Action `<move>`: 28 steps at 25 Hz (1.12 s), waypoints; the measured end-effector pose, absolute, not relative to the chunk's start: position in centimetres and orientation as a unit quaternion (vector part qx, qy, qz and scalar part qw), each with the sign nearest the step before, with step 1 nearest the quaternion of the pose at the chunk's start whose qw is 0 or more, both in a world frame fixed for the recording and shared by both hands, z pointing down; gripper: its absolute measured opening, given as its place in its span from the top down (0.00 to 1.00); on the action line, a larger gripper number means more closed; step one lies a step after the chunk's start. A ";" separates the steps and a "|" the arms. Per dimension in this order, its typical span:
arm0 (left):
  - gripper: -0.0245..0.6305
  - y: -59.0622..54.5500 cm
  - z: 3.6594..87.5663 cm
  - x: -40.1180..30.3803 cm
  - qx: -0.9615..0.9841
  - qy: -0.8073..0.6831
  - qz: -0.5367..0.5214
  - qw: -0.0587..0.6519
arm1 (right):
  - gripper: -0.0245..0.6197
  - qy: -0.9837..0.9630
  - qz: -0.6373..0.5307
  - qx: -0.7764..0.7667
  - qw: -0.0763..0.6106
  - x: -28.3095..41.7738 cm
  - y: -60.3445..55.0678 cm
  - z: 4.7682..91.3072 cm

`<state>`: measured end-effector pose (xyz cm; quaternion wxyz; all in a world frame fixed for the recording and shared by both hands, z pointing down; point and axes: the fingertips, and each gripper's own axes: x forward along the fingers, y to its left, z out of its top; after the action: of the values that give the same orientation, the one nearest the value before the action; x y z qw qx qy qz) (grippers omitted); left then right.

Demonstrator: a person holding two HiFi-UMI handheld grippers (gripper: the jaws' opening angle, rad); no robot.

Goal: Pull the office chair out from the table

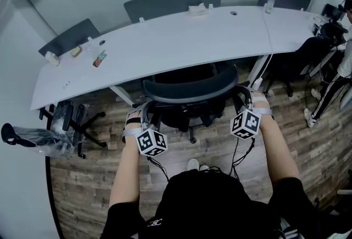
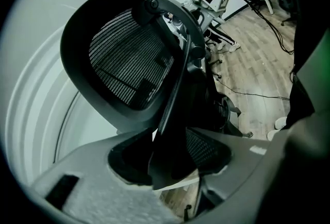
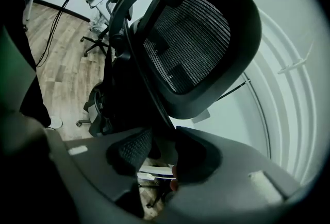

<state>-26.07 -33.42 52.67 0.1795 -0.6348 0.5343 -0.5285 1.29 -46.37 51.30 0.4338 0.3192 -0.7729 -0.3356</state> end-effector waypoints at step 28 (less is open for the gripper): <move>0.67 -26.0 52.4 -22.1 -0.652 0.532 -0.511 0.177 | 0.76 -0.766 -0.328 0.316 0.454 5.1 -39.0 51.3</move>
<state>-22.12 -25.99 52.43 0.1771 -0.6517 0.5318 -0.5110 5.12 -39.02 51.28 0.4543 0.3156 -0.7657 -0.3282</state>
